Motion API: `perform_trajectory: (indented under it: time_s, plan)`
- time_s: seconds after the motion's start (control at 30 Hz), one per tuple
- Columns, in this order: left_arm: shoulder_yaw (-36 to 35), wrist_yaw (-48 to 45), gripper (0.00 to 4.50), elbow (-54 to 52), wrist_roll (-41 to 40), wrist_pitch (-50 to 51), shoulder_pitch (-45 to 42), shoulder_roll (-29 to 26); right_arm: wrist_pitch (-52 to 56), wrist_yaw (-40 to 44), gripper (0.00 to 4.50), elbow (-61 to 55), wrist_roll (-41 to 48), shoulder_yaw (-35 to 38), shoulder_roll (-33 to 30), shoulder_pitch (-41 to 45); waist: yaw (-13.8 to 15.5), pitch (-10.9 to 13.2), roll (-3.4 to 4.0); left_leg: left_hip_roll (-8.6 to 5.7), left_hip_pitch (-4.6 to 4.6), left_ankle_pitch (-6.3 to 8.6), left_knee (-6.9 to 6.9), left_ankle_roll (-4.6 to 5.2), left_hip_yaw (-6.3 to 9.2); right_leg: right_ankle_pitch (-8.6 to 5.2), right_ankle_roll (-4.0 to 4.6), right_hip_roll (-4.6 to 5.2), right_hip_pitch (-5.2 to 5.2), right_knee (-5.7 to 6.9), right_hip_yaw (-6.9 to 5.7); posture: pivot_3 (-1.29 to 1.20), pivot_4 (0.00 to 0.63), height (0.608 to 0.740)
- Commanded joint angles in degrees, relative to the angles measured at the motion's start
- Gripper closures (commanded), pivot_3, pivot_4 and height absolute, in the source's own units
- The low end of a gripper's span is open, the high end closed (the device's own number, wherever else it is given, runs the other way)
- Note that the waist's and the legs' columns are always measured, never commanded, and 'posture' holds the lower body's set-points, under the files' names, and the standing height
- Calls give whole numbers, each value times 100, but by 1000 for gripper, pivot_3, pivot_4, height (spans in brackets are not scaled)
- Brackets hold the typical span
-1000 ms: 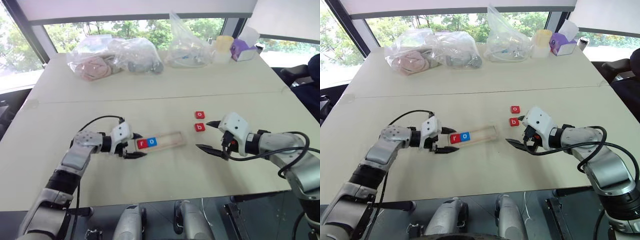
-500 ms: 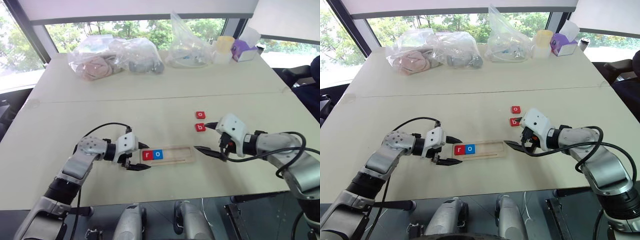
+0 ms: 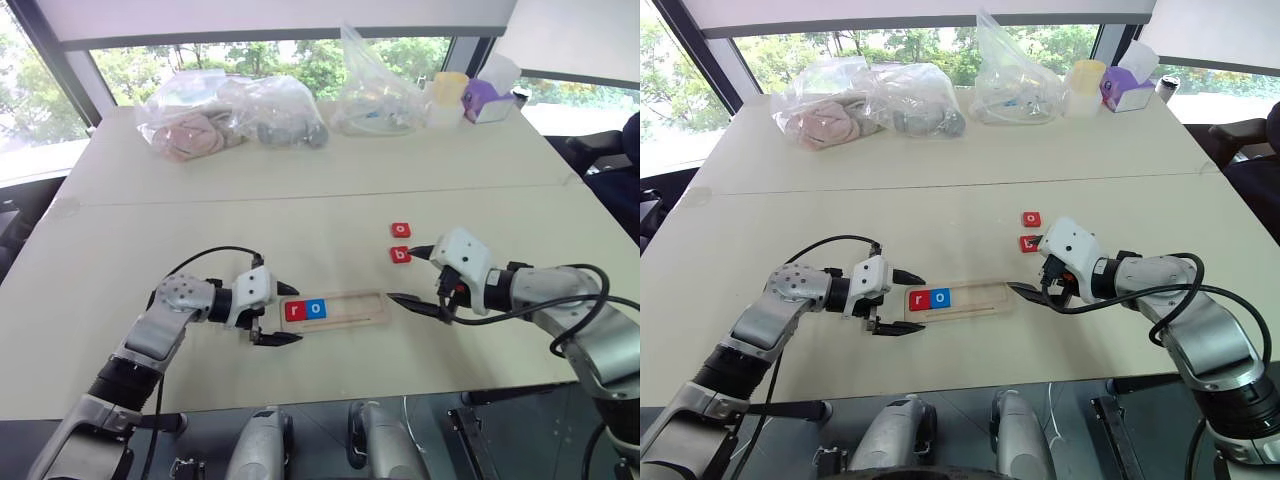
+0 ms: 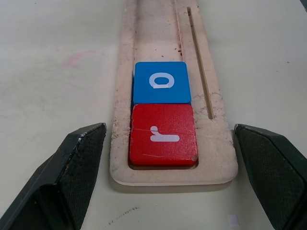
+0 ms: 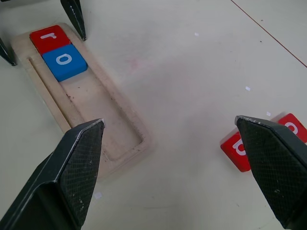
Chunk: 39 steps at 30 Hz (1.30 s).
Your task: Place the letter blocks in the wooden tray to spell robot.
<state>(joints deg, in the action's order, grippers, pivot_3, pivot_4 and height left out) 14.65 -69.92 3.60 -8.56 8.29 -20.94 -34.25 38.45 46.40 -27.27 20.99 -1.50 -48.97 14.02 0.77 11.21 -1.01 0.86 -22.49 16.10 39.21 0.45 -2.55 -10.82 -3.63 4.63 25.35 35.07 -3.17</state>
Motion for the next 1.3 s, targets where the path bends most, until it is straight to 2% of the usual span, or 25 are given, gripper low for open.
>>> perform_trajectory:
  time_s: [0.03,0.13,0.4,0.53,0.73,0.9,1.07,1.3]
  plan:
    - [-70,-10,38,-124,-71,1,4,-68,-49,-9,0,-126,-4,40,33,119,0,0,0,0,0,0,0,0,0,0,0,0,0,0,0,0,150,740]
    - [-165,51,38,-213,-136,-42,-1,-67,-42,-14,0,-100,2,23,75,144,-1,0,0,0,-1,0,0,0,0,0,0,0,1,0,0,0,150,740]
    - [-734,113,38,-1181,-816,681,-92,-356,323,-397,0,7,353,184,735,122,-6,4,-2,3,-8,0,-3,0,2,0,0,-1,8,-1,0,0,150,740]
    - [-1236,241,38,-1928,-1408,1404,-128,-657,408,-1134,0,331,-20,182,1115,315,-9,6,-3,3,-9,0,-3,0,3,0,0,-3,8,-3,0,0,150,740]
    - [-1838,468,38,-2638,-2055,2146,152,-1084,1143,-2244,0,695,-285,222,1798,697,-22,6,-2,3,-8,0,-7,0,2,0,1,-5,10,-2,0,0,150,740]
    - [-2031,663,38,-2921,-2225,2328,468,-1224,1998,-3185,0,785,-412,263,2562,894,-23,6,-1,3,-8,0,-10,0,3,1,3,-7,11,-2,0,0,150,740]
    - [-2133,794,38,-3077,-2359,2376,640,-1267,2192,-4075,0,983,-863,276,3156,1012,-15,6,0,1,-10,0,-9,0,3,0,3,-4,11,-4,1,0,150,740]
    - [-2303,827,38,-3333,-2576,2398,948,-1415,2161,-4480,0,1227,-1142,299,3546,1060,-58,8,3,1,-14,0,-17,-1,2,0,3,-4,18,-7,1,0,150,740]
